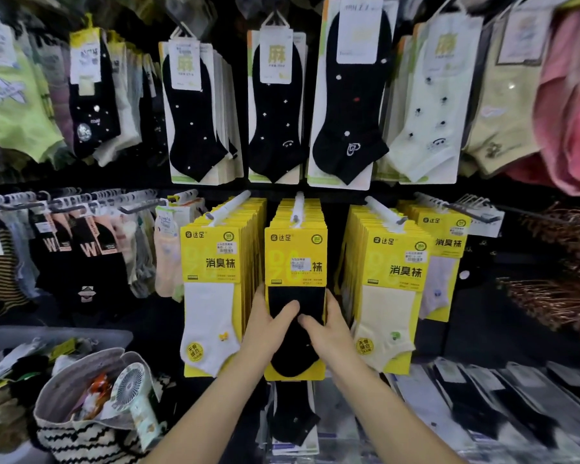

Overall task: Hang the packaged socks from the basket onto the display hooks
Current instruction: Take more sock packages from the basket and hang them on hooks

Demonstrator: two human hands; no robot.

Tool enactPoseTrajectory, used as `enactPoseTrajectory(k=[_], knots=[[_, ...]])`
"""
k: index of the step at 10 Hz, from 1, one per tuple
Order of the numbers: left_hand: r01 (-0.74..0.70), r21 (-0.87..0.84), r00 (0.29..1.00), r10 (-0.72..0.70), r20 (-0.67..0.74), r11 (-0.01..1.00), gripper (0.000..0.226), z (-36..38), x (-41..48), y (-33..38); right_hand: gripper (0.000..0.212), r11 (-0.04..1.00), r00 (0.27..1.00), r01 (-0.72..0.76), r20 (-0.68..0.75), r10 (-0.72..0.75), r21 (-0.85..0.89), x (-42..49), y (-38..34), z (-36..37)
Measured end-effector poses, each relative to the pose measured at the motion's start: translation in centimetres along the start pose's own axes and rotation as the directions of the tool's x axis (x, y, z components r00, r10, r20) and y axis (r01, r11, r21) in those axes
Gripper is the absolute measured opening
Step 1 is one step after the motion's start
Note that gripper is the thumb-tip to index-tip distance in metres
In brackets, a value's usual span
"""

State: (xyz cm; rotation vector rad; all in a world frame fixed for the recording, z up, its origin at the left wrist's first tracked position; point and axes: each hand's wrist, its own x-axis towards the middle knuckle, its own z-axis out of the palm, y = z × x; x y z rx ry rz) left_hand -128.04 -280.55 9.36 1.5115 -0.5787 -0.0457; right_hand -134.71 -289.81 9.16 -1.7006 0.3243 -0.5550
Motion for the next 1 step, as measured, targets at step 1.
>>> enactPoseTrajectory(k=[1], knots=[[-0.022, 0.013, 1.000, 0.023, -0.016, 1.000, 0.050, -0.26, -3.22, -0.88, 0.060, 1.000, 1.000, 0.022, 0.007, -0.022, 0.022, -2.35, 1.12, -1.22]])
